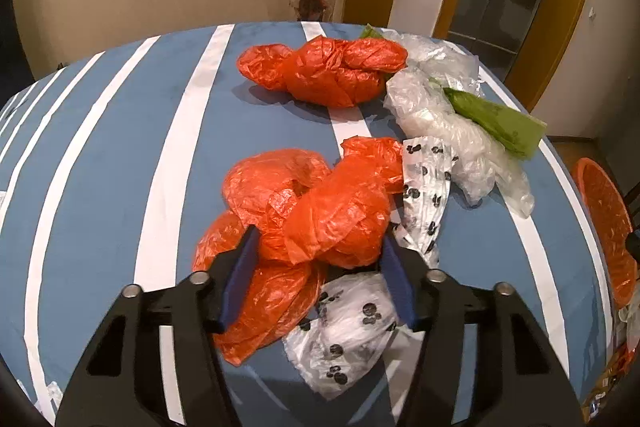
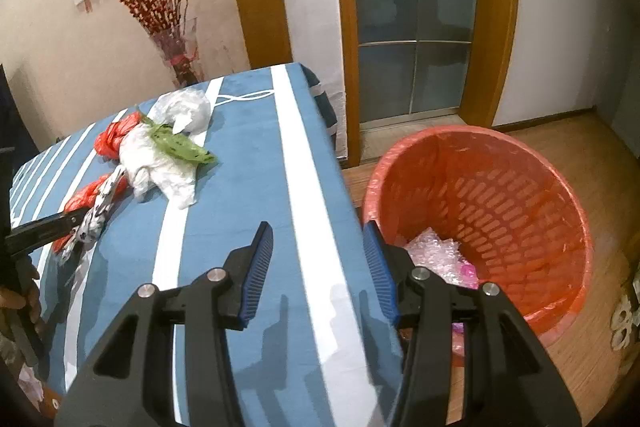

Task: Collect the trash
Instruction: 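Grasp the orange bag with the left tool while the right tool grasps the dotted white bag, then carry both bags over the basket and open both tools to drop them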

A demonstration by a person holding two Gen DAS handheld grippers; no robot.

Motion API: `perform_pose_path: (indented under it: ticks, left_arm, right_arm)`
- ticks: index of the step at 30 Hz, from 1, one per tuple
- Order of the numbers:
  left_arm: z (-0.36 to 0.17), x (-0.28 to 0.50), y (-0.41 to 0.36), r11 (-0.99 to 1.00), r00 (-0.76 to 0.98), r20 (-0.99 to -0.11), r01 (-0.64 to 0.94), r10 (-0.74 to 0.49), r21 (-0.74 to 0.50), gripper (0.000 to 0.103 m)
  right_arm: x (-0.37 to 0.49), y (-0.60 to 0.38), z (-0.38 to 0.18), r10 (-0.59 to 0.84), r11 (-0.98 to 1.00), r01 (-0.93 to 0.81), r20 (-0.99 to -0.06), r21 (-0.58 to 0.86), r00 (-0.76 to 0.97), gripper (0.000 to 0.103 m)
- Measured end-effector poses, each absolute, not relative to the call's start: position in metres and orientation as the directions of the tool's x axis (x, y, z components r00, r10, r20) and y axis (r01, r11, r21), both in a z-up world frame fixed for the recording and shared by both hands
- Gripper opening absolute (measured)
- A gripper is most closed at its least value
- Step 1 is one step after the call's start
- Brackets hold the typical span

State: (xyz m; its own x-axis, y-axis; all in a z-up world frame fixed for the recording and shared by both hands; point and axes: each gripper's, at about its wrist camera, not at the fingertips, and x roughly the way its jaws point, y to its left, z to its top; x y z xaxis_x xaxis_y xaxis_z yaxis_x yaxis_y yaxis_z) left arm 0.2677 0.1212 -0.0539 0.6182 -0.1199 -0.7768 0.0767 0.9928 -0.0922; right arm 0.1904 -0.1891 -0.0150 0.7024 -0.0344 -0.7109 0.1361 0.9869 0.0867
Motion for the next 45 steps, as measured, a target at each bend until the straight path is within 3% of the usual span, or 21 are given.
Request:
perform_pose_path:
  ticks: [3,5,16,24,33,38,45]
  left_arm:
    - [-0.050,0.266,0.122,0.993,0.637,-0.762,0.081,-0.117,-0.085,0.037]
    - [-0.044,0.261,0.125,0.994,0.663,-0.741,0.077,-0.106,-0.073,0.036]
    - [-0.012,0.233,0.188,0.996,0.756,-0.654,-0.061,-0.001,-0.072,0.035]
    - [-0.010,0.223,0.241,0.984,0.757,-0.650,-0.155,0.065,-0.082,0.035]
    - [-0.016,0.222,0.270,0.974,0.745,-0.664,-0.195,0.069,-0.117,0.035]
    - [-0.021,0.222,0.267,0.976,0.740,-0.671,-0.178,0.050,-0.124,0.035]
    - [-0.021,0.223,0.244,0.980,0.739,-0.673,-0.130,-0.004,-0.149,0.035]
  right_arm:
    - [0.192,-0.180,-0.015,-0.023,0.990,0.116,-0.712,0.082,0.702,0.047]
    - [0.193,-0.172,-0.014,-0.014,0.992,0.101,-0.712,0.080,0.702,0.047]
    - [0.207,-0.099,-0.008,0.115,0.993,-0.061,-0.709,0.101,0.695,0.047]
    - [0.233,-0.009,-0.014,0.267,0.961,-0.233,-0.713,0.148,0.648,0.046]
    - [0.264,0.046,-0.043,0.275,0.956,-0.249,-0.774,0.155,0.570,0.045]
    - [0.258,0.043,-0.051,0.244,0.956,-0.278,-0.792,0.099,0.559,0.021]
    - [0.224,0.004,-0.030,0.241,0.955,-0.287,-0.748,0.070,0.618,0.019]
